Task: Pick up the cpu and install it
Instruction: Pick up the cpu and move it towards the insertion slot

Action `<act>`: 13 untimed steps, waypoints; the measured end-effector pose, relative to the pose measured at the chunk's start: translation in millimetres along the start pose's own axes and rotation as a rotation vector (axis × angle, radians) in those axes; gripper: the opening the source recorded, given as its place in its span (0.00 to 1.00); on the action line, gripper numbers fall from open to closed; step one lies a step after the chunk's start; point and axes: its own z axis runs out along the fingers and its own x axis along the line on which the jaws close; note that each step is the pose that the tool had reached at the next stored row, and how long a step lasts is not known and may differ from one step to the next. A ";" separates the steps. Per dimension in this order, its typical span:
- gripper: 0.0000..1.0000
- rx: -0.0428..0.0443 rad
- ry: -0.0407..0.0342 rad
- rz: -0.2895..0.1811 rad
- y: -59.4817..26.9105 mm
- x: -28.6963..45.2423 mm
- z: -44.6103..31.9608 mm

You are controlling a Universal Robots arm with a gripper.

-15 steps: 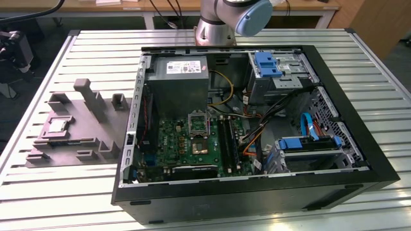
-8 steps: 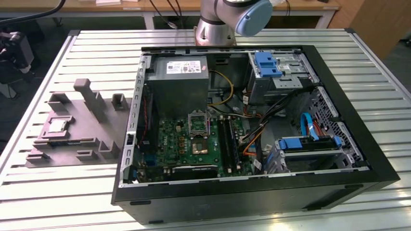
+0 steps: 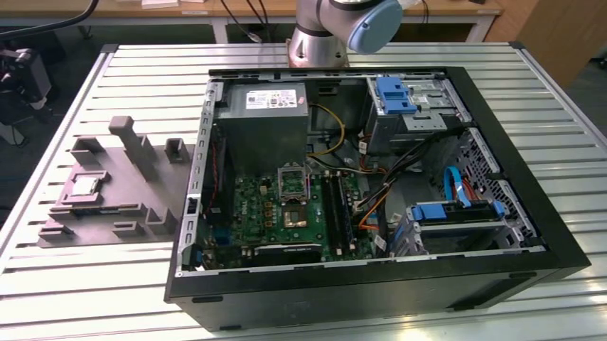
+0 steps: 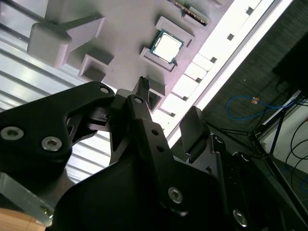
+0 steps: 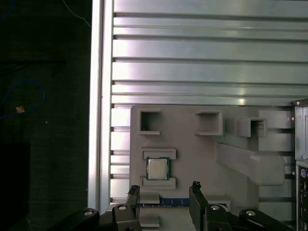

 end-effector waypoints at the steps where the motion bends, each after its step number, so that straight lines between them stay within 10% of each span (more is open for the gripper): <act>1: 0.53 0.0000 -0.0001 0.000 0.0 0.0 0.3; 13: 0.53 0.0000 0.0000 0.000 -0.4 0.2 8.3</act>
